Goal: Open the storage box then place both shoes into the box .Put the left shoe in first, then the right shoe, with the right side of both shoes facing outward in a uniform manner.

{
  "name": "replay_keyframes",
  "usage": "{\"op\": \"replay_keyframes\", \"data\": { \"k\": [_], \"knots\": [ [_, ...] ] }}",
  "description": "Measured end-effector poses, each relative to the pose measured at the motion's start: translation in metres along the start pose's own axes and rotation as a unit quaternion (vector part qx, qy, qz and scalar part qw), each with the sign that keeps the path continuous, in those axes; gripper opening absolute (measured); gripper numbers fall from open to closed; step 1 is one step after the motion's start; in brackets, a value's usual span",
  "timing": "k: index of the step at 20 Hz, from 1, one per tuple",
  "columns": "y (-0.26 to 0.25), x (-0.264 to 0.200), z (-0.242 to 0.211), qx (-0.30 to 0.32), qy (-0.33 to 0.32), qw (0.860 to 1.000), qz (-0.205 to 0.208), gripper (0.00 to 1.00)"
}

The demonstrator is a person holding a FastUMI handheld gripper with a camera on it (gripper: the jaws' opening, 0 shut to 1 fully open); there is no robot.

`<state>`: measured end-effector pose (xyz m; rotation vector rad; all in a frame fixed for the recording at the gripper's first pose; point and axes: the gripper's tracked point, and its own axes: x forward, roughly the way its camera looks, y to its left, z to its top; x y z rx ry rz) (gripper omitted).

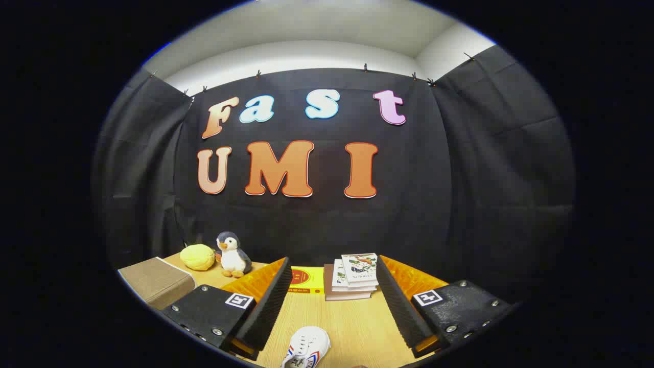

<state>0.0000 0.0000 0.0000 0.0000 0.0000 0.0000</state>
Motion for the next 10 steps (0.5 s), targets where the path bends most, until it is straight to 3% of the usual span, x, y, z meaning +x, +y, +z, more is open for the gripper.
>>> {"op": "replay_keyframes", "data": {
  "k": [10],
  "knots": [
    [0.078,-0.052,-0.018,-0.001,0.033,0.999,-0.031,0.98]
  ]
}}
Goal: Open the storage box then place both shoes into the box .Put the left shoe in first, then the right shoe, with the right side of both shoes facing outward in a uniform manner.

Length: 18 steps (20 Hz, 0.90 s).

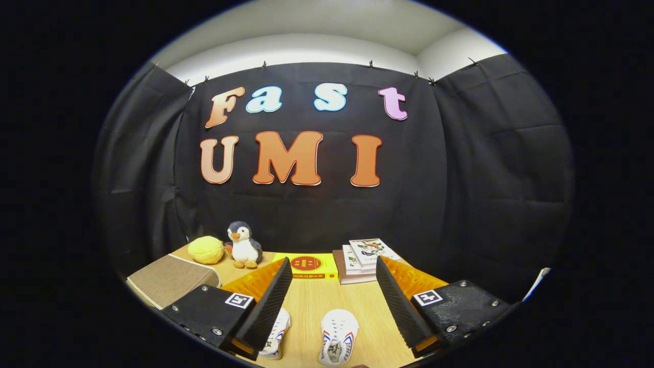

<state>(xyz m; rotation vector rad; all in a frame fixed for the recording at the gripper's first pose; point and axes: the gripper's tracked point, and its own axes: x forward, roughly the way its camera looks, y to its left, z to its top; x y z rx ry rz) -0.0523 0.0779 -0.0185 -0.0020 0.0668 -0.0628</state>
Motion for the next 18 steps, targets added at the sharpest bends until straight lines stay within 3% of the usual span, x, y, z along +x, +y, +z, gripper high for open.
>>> {"op": "replay_keyframes", "data": {
  "k": [9,18],
  "knots": [
    [-0.002,-0.031,-0.017,0.012,0.023,0.999,-0.024,0.98],
    [-0.011,-0.002,-0.046,0.014,0.087,0.996,0.023,0.98]
  ]
}}
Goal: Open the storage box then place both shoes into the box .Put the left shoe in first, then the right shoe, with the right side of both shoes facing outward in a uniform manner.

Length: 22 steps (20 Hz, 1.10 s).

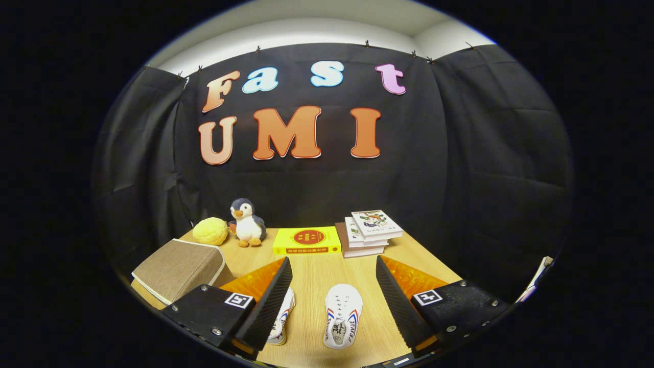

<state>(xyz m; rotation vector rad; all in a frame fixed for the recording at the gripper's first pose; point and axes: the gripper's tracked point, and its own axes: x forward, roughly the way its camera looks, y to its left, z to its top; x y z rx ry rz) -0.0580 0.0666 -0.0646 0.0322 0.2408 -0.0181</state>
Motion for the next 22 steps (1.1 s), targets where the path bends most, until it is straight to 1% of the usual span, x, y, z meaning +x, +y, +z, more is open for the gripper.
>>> {"op": "replay_keyframes", "data": {
  "k": [6,9,12,16,18,22],
  "knots": [
    [0.026,0.029,-0.035,-0.001,0.048,0.998,0.050,0.98],
    [0.047,0.039,-0.068,0.017,0.091,0.993,0.076,0.98],
    [0.060,0.048,-0.105,0.032,0.141,0.985,0.091,0.96],
    [0.074,0.054,-0.148,0.052,0.206,0.972,0.103,0.91],
    [0.081,0.058,-0.168,0.052,0.236,0.964,0.110,0.87],
    [0.098,0.060,-0.193,0.039,0.276,0.952,0.129,0.76]
  ]
}}
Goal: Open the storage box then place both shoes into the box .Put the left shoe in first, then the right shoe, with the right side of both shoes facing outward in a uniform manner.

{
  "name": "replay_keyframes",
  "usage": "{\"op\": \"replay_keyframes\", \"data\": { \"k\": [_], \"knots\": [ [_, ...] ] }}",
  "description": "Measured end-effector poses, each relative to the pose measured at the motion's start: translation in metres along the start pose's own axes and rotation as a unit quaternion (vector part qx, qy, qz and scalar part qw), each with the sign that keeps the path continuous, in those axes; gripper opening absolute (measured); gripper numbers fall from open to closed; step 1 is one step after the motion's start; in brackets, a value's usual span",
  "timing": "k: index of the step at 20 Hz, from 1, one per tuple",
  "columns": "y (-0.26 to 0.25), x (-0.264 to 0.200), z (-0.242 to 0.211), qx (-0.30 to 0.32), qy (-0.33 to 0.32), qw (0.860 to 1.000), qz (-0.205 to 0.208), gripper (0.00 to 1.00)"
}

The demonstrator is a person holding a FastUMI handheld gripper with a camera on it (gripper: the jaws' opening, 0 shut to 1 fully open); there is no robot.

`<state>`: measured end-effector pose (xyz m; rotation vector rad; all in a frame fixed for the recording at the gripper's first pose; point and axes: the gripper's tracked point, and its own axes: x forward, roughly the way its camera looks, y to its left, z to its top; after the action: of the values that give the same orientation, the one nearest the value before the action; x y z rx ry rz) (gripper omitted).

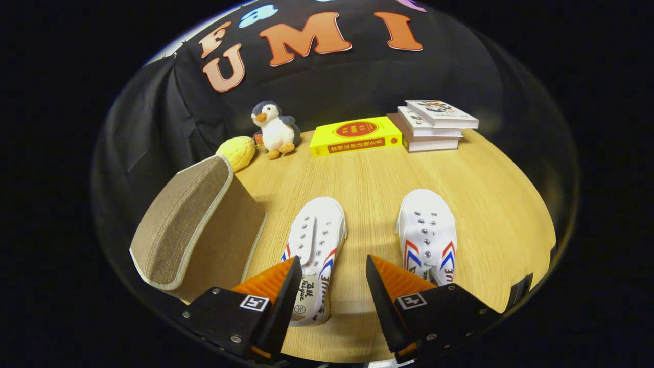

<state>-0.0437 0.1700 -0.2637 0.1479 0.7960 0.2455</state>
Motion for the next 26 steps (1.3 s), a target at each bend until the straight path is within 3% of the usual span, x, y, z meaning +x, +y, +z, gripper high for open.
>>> {"op": "replay_keyframes", "data": {
  "k": [9,21,26],
  "knots": [
    [0.018,0.033,-0.031,-0.021,0.079,0.997,0.013,0.52],
    [0.013,0.043,-0.039,-0.009,0.109,0.994,0.015,0.19],
    [0.012,0.042,-0.038,-0.006,0.108,0.994,0.021,0.12]
  ]
}}
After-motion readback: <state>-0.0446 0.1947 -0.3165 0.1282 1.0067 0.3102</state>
